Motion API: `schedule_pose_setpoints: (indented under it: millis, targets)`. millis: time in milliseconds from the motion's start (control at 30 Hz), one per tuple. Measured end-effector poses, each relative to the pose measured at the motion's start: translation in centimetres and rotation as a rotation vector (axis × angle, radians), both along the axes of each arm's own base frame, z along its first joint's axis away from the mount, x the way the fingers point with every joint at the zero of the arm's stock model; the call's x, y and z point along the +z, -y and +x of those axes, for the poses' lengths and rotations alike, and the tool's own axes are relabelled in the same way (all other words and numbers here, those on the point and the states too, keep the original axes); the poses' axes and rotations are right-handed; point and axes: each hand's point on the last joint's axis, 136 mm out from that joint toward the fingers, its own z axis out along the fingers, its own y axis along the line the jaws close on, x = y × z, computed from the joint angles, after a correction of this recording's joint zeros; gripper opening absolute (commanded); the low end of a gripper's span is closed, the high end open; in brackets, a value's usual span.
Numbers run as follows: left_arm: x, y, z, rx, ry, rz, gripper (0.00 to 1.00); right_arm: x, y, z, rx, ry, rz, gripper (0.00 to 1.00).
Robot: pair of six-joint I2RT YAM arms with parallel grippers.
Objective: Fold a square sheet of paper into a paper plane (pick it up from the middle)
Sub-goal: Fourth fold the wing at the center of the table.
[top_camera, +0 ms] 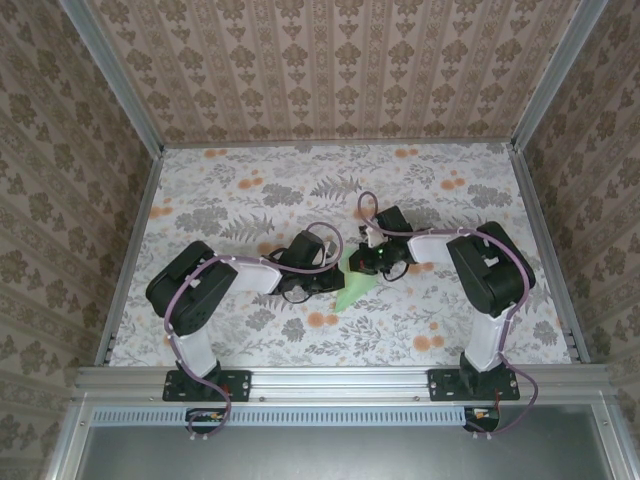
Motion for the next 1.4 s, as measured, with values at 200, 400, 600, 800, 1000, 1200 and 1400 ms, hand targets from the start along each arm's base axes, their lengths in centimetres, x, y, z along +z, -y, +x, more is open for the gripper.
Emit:
schedule_pose_setpoints:
  millis: [200, 400, 600, 800, 1000, 1200, 1400]
  targets:
    - [0.0, 0.0, 0.0, -0.001, 0.003, -0.006, 0.00, -0.1, 2.4, 2.8, -0.082, -0.013, 0.023, 0.00]
    - [0.0, 0.0, 0.0, -0.002, 0.004, -0.010, 0.00, 0.2, 5.6, 7.0, -0.198, 0.016, 0.010, 0.00]
    - [0.0, 0.0, 0.0, -0.002, 0.005, -0.010, 0.00, 2.7, 8.2, 8.2, -0.279, 0.092, -0.014, 0.00]
    - [0.1, 0.0, 0.0, -0.005, 0.005, -0.007, 0.00, 6.5, 4.9, 4.0, -0.205, 0.139, 0.042, 0.00]
    - [0.1, 0.1, 0.0, -0.012, 0.007, -0.001, 0.00, 4.1, 0.8, -0.5, -0.094, 0.036, 0.054, 0.00]
    - [0.2, 0.1, 0.0, -0.024, 0.008, 0.010, 0.00, 0.8, 0.4, -1.6, -0.085, -0.059, 0.025, 0.00]
    - [0.4, 0.0, -0.1, -0.035, 0.001, 0.024, 0.00, -0.2, 0.6, -1.7, -0.088, -0.091, 0.005, 0.00]
